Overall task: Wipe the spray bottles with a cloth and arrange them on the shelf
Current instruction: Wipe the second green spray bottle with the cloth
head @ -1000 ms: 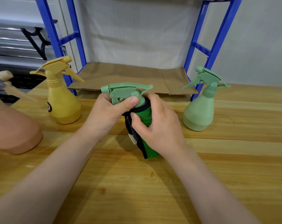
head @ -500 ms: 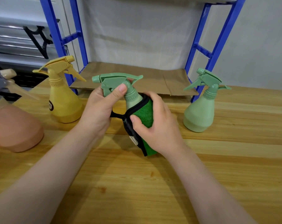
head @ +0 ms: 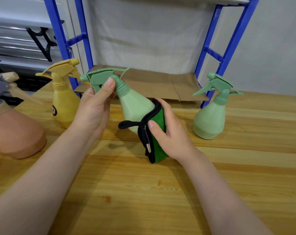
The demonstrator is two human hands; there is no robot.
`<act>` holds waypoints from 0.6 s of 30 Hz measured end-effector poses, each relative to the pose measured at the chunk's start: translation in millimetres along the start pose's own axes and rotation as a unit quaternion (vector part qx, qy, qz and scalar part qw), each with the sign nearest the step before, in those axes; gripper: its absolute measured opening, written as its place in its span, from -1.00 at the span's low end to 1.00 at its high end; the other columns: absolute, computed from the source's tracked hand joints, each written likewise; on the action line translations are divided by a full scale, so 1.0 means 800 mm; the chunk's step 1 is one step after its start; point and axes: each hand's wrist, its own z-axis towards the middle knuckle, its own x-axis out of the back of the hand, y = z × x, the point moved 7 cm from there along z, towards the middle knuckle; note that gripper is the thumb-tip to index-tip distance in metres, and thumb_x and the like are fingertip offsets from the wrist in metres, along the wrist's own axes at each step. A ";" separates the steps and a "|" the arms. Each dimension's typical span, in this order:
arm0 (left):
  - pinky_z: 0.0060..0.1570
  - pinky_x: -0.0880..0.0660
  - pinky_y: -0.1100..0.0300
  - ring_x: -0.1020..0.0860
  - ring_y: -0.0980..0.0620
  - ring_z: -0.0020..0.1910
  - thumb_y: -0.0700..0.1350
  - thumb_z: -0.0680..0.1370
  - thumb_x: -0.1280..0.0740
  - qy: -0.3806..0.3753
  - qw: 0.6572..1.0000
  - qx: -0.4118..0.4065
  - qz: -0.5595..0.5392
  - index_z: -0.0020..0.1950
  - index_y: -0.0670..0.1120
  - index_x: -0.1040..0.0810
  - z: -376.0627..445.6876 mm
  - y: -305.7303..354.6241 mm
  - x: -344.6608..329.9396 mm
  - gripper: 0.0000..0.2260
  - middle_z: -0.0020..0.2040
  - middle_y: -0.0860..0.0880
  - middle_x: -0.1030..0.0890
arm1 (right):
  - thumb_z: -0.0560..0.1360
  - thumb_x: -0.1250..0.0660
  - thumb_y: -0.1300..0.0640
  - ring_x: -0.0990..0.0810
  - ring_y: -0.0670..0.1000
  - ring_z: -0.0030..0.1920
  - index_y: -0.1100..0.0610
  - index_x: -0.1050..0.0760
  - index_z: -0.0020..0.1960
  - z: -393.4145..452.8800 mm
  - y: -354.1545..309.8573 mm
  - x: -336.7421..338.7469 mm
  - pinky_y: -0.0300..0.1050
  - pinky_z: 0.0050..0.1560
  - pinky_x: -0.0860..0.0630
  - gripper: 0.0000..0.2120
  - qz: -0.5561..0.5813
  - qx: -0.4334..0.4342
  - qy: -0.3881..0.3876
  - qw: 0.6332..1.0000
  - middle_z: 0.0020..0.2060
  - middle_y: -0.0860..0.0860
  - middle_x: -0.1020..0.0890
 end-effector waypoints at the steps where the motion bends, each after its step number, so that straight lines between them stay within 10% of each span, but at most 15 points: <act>1: 0.10 -0.45 0.15 -0.54 0.04 0.08 0.13 0.37 -0.52 -0.011 1.000 -0.003 0.006 0.13 -0.06 -0.56 -0.001 0.001 -0.003 -0.57 0.03 0.03 -0.63 | 0.49 -0.13 -0.30 -0.45 -0.13 0.31 -0.01 -0.14 0.53 0.000 0.000 0.001 -0.18 0.26 -0.41 -0.30 -0.003 0.001 0.002 1.000 0.33 -0.08 -0.47; 12: 0.08 -0.52 0.18 -0.63 0.03 0.06 0.19 0.35 -0.50 -0.160 0.980 0.028 0.112 0.02 0.04 -0.69 -0.030 -0.007 -0.052 -0.66 0.01 0.03 -0.69 | 0.43 -0.19 -0.33 -0.58 -0.28 0.01 -0.08 -0.34 0.35 -0.001 -0.036 -0.001 -0.39 -0.07 -0.47 -0.43 0.018 0.020 -0.063 0.998 -0.03 -0.28 -0.59; 18: -0.41 -0.40 0.53 -0.54 0.32 -0.46 -0.08 0.40 -0.30 -0.165 0.980 0.022 0.105 -0.33 0.12 -0.70 -0.034 0.003 -0.065 -0.79 -0.44 0.17 -0.60 | 0.39 -0.23 -0.27 -0.61 -0.18 0.00 -0.03 -0.42 0.26 -0.003 -0.045 -0.005 -0.19 0.01 -0.53 -0.48 0.066 0.014 -0.025 0.997 -0.03 -0.18 -0.63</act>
